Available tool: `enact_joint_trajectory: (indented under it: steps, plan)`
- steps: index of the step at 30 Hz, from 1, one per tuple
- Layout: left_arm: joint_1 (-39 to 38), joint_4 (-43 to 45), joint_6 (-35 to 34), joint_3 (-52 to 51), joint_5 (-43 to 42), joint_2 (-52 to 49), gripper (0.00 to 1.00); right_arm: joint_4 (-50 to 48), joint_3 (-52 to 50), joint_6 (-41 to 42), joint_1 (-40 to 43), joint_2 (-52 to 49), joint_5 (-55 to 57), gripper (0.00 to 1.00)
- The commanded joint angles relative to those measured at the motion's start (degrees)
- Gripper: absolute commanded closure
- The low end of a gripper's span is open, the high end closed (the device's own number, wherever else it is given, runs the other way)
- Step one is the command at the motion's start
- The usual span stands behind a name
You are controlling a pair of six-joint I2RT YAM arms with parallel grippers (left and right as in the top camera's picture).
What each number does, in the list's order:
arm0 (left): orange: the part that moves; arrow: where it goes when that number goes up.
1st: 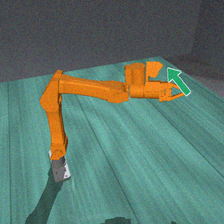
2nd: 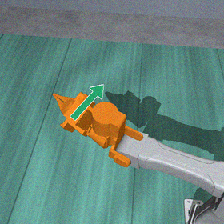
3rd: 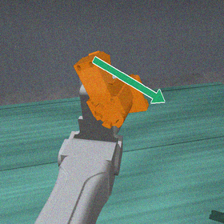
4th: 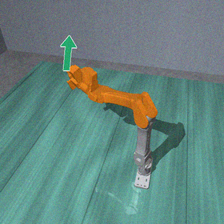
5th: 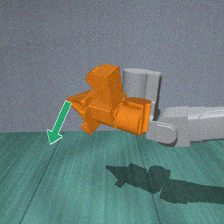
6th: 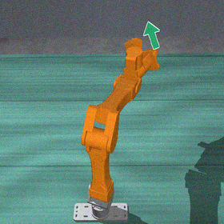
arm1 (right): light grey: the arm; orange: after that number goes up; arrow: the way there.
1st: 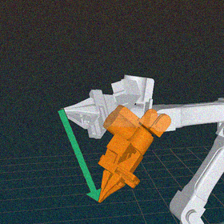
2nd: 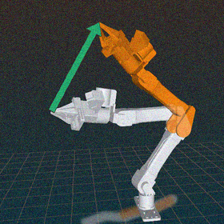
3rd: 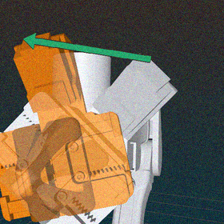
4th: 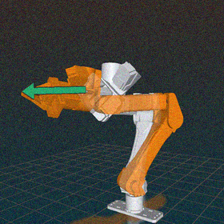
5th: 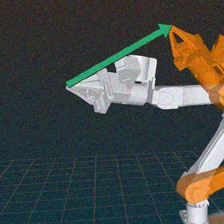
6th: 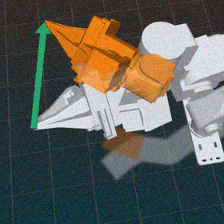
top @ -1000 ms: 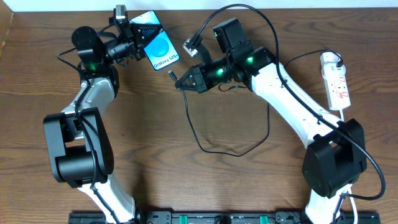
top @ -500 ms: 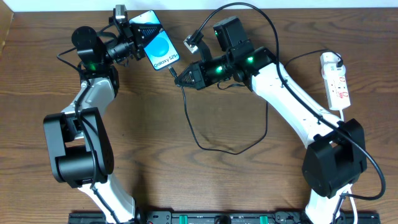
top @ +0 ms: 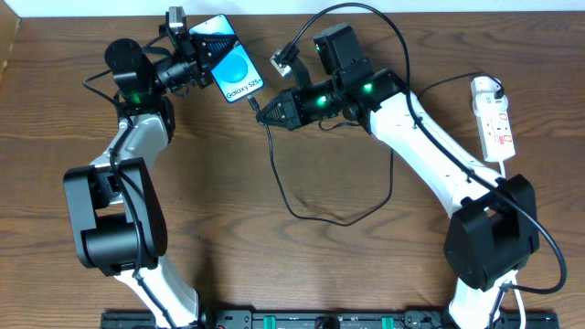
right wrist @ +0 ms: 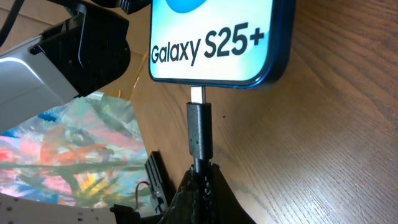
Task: Plug charger to phone and switch on socket
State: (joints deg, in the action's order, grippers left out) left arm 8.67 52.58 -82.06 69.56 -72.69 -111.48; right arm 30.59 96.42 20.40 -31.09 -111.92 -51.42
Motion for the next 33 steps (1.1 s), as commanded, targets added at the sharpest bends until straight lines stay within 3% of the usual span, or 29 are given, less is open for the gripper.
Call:
enact_joint_trajectory:
  steps: [1,33]
  plan:
    - [0.02,0.7,1.22,0.42,0.07,-0.17,0.93,-0.2,0.24,0.39,-0.13,1.66,0.04,0.99]
    - [0.0,0.68,1.2,0.42,-0.13,-0.17,0.93,-0.22,0.24,1.88,-0.72,1.66,1.92,0.99]
